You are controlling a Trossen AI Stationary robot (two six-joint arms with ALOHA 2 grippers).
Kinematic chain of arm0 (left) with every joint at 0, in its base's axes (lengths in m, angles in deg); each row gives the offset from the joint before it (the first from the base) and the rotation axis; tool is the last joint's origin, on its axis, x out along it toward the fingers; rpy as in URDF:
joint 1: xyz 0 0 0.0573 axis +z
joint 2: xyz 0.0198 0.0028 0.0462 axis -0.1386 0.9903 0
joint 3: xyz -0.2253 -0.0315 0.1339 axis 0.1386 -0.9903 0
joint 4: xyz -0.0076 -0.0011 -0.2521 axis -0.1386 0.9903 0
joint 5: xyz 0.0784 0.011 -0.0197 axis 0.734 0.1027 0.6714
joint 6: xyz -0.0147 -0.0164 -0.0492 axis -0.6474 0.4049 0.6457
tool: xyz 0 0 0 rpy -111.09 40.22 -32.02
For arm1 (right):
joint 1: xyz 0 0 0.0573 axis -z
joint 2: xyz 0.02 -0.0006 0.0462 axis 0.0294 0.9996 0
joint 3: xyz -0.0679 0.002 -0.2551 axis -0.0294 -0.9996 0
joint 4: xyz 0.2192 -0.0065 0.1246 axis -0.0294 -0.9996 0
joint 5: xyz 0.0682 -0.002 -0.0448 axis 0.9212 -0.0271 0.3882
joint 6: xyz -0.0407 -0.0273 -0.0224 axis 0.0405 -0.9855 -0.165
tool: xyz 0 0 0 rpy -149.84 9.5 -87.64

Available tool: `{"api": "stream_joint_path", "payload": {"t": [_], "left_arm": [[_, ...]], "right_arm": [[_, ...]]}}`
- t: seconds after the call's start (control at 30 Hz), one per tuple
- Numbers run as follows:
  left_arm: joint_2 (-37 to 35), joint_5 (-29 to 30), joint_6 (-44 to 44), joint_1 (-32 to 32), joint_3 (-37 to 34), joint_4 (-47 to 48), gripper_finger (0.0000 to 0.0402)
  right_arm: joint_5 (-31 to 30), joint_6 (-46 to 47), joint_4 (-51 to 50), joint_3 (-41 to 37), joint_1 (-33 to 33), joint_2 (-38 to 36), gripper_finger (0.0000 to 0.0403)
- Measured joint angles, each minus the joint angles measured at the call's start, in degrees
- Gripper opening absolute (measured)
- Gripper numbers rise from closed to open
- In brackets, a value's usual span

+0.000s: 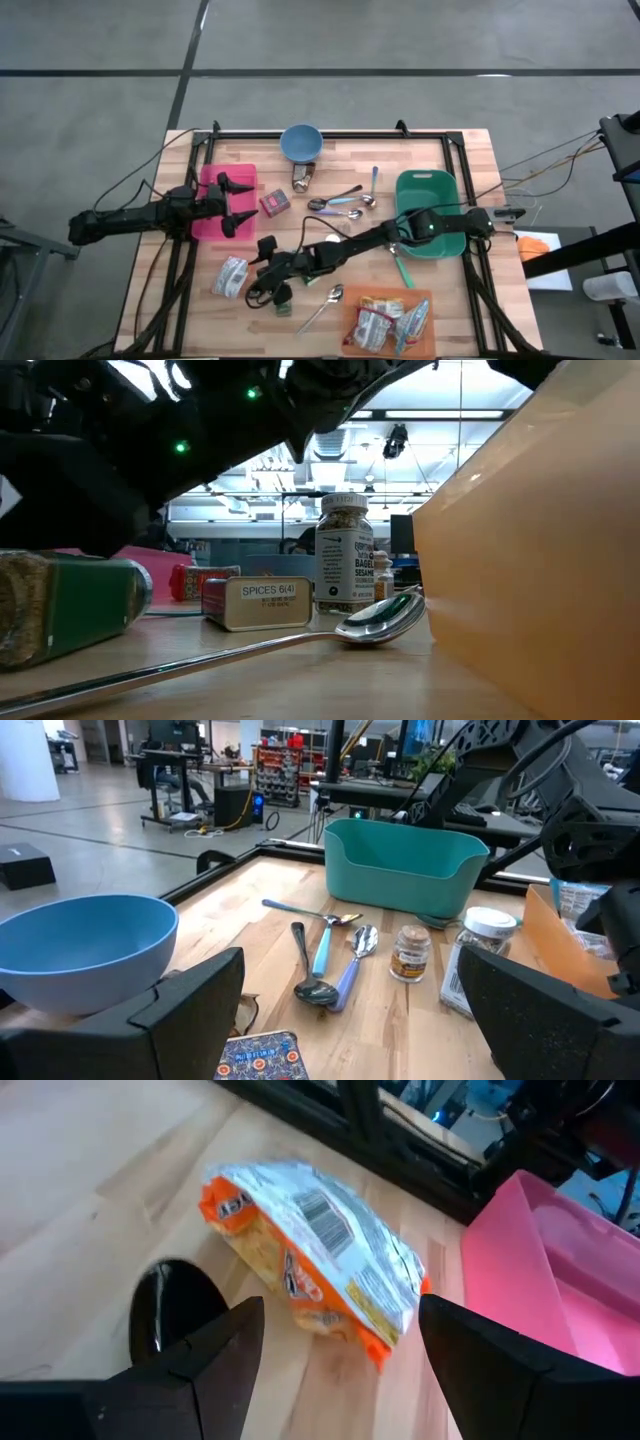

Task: Pick & Place Food Item
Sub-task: Put the orange noodle pack into the orange bin

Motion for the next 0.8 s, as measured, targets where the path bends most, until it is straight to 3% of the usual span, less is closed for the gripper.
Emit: {"api": "stream_joint_path", "payload": {"t": [0.63,0.8], "left_arm": [[0.4,0.0,0.0,0.0,0.0,0.0,0.0372],[0.4,0.0,0.0,0.0,0.0,0.0,0.0372]], "right_arm": [[2.5,-1.4,-5.1,2.1,0.7,-1.4,0.0264],[0.8,-7.4,-5.5,1.6,1.2,-1.1,0.0264]]}}
